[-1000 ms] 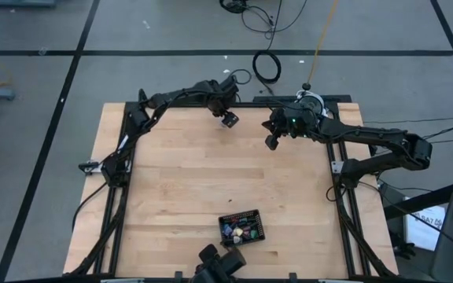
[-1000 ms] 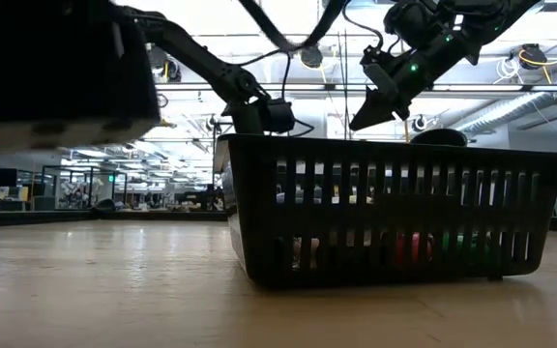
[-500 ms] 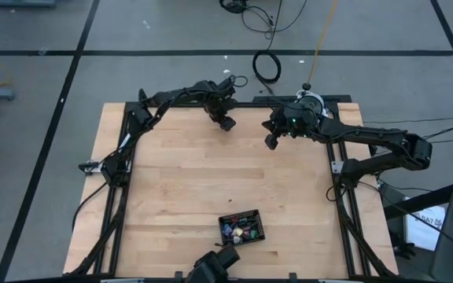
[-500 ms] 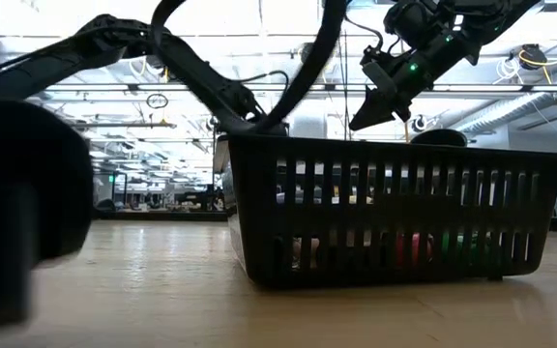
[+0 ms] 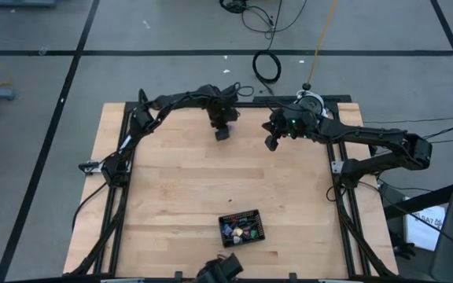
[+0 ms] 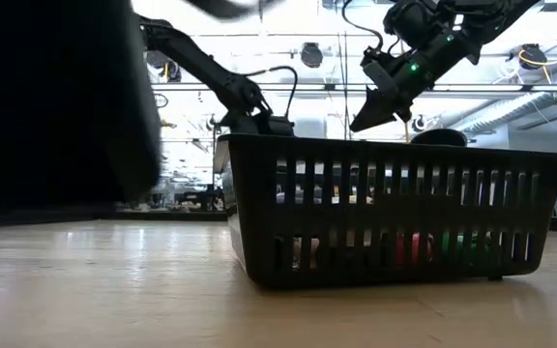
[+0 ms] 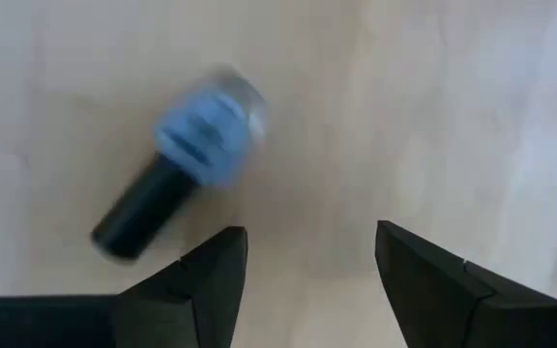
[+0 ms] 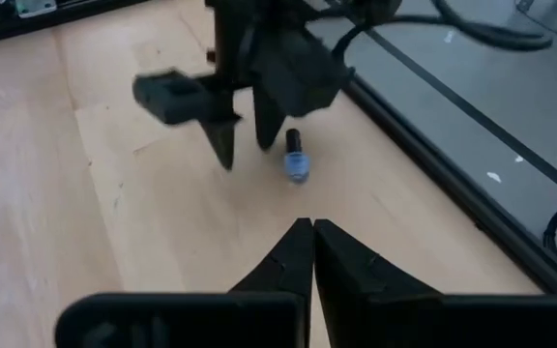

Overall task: Pick & Place Nail Polish
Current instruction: Put the blue nail polish bottle into the black bin

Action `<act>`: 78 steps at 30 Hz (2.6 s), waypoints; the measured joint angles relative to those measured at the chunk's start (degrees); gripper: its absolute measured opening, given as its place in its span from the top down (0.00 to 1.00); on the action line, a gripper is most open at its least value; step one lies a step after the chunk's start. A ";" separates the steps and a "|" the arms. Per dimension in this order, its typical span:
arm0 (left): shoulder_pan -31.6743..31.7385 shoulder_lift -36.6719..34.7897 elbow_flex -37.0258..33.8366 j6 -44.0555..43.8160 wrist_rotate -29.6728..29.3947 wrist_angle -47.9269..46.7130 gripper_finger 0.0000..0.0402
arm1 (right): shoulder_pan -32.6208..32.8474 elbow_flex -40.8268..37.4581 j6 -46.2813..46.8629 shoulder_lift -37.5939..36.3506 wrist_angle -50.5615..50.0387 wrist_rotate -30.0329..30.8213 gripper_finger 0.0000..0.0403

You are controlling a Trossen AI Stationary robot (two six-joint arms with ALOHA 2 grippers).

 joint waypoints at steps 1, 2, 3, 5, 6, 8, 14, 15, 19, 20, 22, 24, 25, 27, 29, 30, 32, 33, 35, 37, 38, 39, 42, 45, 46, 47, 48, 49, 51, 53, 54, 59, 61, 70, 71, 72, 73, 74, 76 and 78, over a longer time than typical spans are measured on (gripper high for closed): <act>-0.23 -0.43 0.00 1.45 -1.21 -1.14 0.44 | 0.30 0.00 0.00 0.00 -0.21 -0.02 0.99; -0.49 -1.04 0.00 2.87 -2.70 -2.40 0.44 | 0.64 0.00 0.00 0.00 -0.34 -0.10 0.99; -0.64 -1.70 0.00 4.39 -3.95 -3.69 0.44 | 0.89 0.00 0.00 0.00 -0.32 -0.35 0.99; -1.03 -2.92 0.00 7.44 -6.29 -5.39 0.44 | 1.23 0.00 -0.10 0.00 -0.24 -1.66 0.99; -1.25 -3.46 0.00 8.88 -7.46 -5.79 0.44 | 1.37 0.00 -0.12 0.00 -0.19 -2.51 0.99; -1.46 -4.43 0.00 11.52 -9.29 -4.65 0.44 | 1.38 0.00 -0.17 0.00 -0.03 -2.82 0.99; -1.54 -3.74 0.02 12.20 -12.20 6.35 0.44 | 1.36 0.00 -0.14 0.01 0.57 -2.69 0.99; -1.44 -3.55 0.02 11.64 -11.35 7.42 0.44 | 1.36 0.00 -0.09 0.00 0.63 -2.69 0.99; -2.05 -3.24 0.02 9.45 -14.69 10.30 0.44 | 1.36 0.00 -0.09 0.00 0.60 -2.71 0.99; -2.19 -3.06 0.02 9.42 -16.28 10.42 0.44 | 1.36 0.00 -0.09 0.00 0.62 -2.69 0.99; -2.40 -2.92 0.00 9.36 -18.31 9.60 0.44 | 1.36 0.00 -0.07 0.00 0.62 -2.66 0.99; -2.42 -2.76 0.00 9.30 -17.96 8.81 0.44 | 1.36 0.00 -0.07 0.00 0.62 -2.65 0.99; -2.43 -2.69 0.00 9.30 -17.84 8.32 0.44 | 1.36 0.00 -0.07 0.00 0.62 -2.64 0.99; -2.71 -2.47 0.00 9.31 -18.26 7.05 0.44 | 1.36 0.00 -0.07 0.00 0.62 -2.64 0.99; -3.01 -2.05 0.00 9.30 -20.09 6.47 0.44 | 1.36 0.00 -0.07 0.00 0.62 -2.63 0.99; -3.10 -1.93 0.00 9.30 -20.60 6.19 0.44 | 1.36 0.00 -0.06 0.00 0.64 -2.62 0.99; -3.09 -1.28 0.00 9.28 -20.99 6.37 0.44 | 1.36 0.00 -0.04 0.01 0.63 -2.62 0.99; -3.06 -0.86 0.00 9.36 -21.06 6.76 0.44 | 1.36 0.00 -0.04 0.00 0.63 -2.62 0.99; -2.94 -0.40 0.00 9.43 -20.30 7.20 0.44 | 1.36 0.00 -0.04 0.02 0.62 -2.66 0.99; -2.90 -0.38 -0.04 9.28 -19.86 8.11 0.44 | 1.38 0.02 0.16 0.02 0.67 -2.67 0.99; -2.92 -0.52 -0.03 9.31 -19.75 8.26 0.44 | 1.38 0.02 0.35 0.00 0.65 -2.68 0.99; -2.95 -0.57 0.00 9.38 -19.60 8.22 0.44 | 1.38 0.02 0.53 0.02 0.65 -2.71 0.99; -3.00 -0.56 0.00 9.92 -19.62 7.52 0.44 | 1.40 0.02 1.03 0.01 0.64 -2.73 0.99; -2.97 -0.56 0.00 10.23 -20.35 7.17 0.46 | 1.40 0.02 1.05 0.00 0.64 -2.75 0.99; -2.95 -0.56 0.00 10.27 -20.75 7.03 0.48 | 1.40 0.02 1.19 0.00 0.64 -2.75 0.99; -2.95 -0.56 0.00 10.27 -20.88 6.96 0.50 | 1.40 0.02 1.37 0.00 0.64 -2.77 0.99; -2.93 -0.56 0.00 10.27 -20.94 6.94 0.53 | 1.40 0.02 1.46 0.01 0.64 -2.77 0.99; -2.90 -0.56 0.00 10.36 -20.95 6.96 0.56 | 1.40 0.02 1.49 0.01 0.64 -2.77 0.99; -2.90 -0.56 0.00 10.42 -20.90 6.98 0.64 | 1.62 0.02 1.79 0.00 0.64 -2.77 0.99; -2.89 -0.56 0.00 10.76 -19.69 6.66 0.73 | 1.96 0.02 2.47 0.01 0.64 -2.77 0.99; -2.88 -0.56 0.00 10.98 -18.92 6.51 0.77 | 2.21 0.02 2.54 0.00 0.64 -2.77 0.99; -2.86 -0.60 -0.28 10.92 -18.43 6.77 0.83 | 3.80 0.02 2.56 0.01 0.62 -2.78 0.99; -2.86 -0.60 -0.28 10.78 -18.48 6.79 0.83 | 4.41 0.02 2.56 0.01 0.63 -2.80 0.99; -4.28 -0.64 -0.31 8.17 -25.09 4.71 0.83 | 6.38 0.02 3.19 0.00 0.62 -2.79 0.99; -4.30 -0.68 -0.31 8.58 -25.37 4.30 0.83 | 6.47 0.02 3.19 0.00 0.62 -2.79 0.99; -4.21 -0.69 -0.31 9.19 -25.37 3.96 0.83 | 6.57 0.02 3.19 0.00 0.62 -2.77 0.99; -4.02 -0.72 -0.31 10.05 -24.63 3.13 0.83 | 6.60 0.02 3.19 0.00 0.62 -2.78 0.99; -3.82 -0.73 -0.31 11.29 -22.99 2.32 0.83 | 6.61 0.02 3.19 0.01 0.62 -2.79 0.99; -3.34 -0.75 -0.31 12.22 -20.07 1.45 0.83 | 6.61 0.02 3.19 0.00 0.62 -2.77 0.99; -2.96 -0.75 -0.31 10.45 -18.76 1.44 0.83 | 6.61 0.02 3.19 0.00 0.62 -2.77 0.99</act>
